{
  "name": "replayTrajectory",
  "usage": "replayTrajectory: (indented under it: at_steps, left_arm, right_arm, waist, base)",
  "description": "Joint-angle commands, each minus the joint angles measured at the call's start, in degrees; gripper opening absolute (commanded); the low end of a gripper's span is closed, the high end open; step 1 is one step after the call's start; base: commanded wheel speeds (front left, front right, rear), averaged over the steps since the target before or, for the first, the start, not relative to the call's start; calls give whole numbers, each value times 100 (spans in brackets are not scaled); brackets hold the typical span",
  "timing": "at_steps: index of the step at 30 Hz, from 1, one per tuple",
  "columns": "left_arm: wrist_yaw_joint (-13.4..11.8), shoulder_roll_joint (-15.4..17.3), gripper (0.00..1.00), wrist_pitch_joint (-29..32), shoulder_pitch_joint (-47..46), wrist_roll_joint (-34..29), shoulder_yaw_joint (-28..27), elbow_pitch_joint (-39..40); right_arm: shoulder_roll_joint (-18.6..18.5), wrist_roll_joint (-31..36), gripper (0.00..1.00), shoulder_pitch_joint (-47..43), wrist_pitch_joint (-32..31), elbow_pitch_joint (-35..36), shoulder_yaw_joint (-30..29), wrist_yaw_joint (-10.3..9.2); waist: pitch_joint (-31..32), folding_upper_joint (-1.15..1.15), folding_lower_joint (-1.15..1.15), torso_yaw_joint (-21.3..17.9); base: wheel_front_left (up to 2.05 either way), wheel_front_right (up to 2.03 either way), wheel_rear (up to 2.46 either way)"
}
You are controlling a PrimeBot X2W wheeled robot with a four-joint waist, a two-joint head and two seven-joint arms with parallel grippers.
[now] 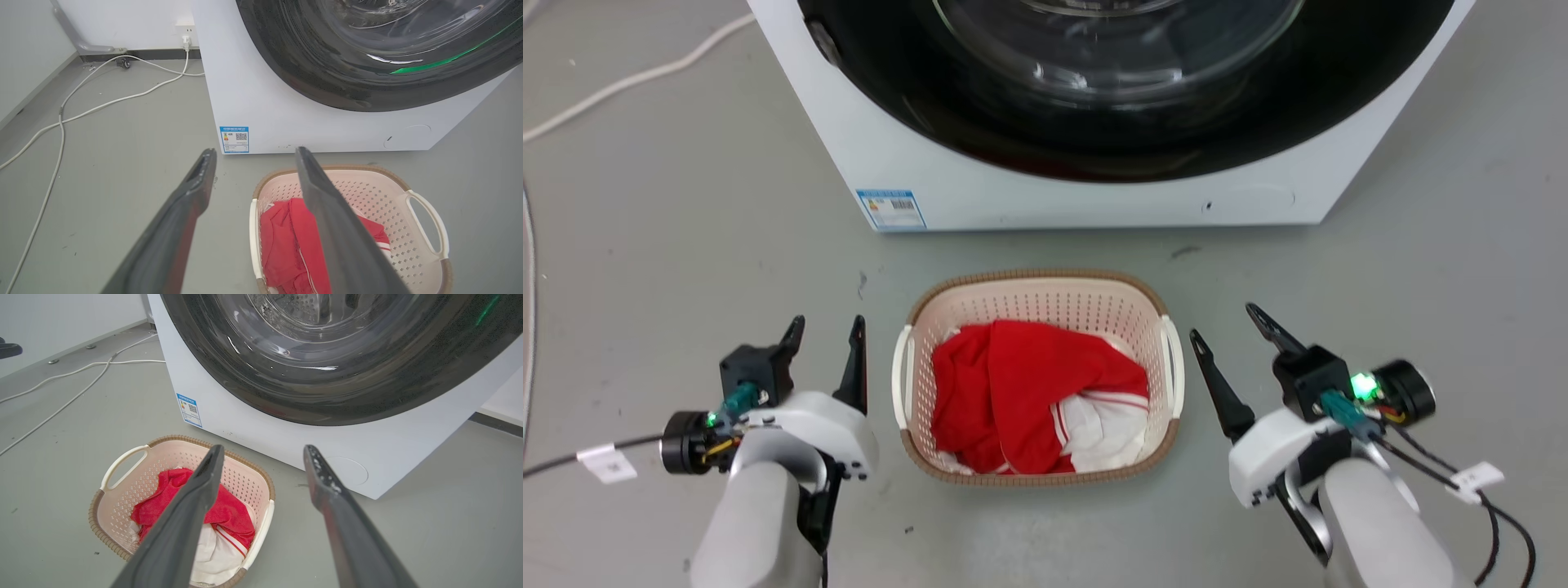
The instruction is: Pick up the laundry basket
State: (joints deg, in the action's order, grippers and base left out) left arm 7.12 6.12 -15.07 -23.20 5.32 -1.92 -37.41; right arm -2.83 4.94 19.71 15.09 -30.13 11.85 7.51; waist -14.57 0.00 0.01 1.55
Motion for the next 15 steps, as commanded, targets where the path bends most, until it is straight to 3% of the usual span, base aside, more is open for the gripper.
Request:
replayTrajectory:
  at_steps: [1, 15]
  left_arm:
    - [19, 82, 100, -16, -293, 47, 29, -279]
    - [33, 338, 100, -16, -1737, 518, 765, -1953]
  right_arm:
    - [-9, 52, 100, 329, 13, -259, 80, -4]
    - [-38, 25, 100, 2002, 13, -2190, 457, -4]
  waist:
    - [-418, 0, -1, -77]
    - [-1642, 0, -1, -97]
  base:
    - [0, 0, 0]
    - [0, 0, 0]
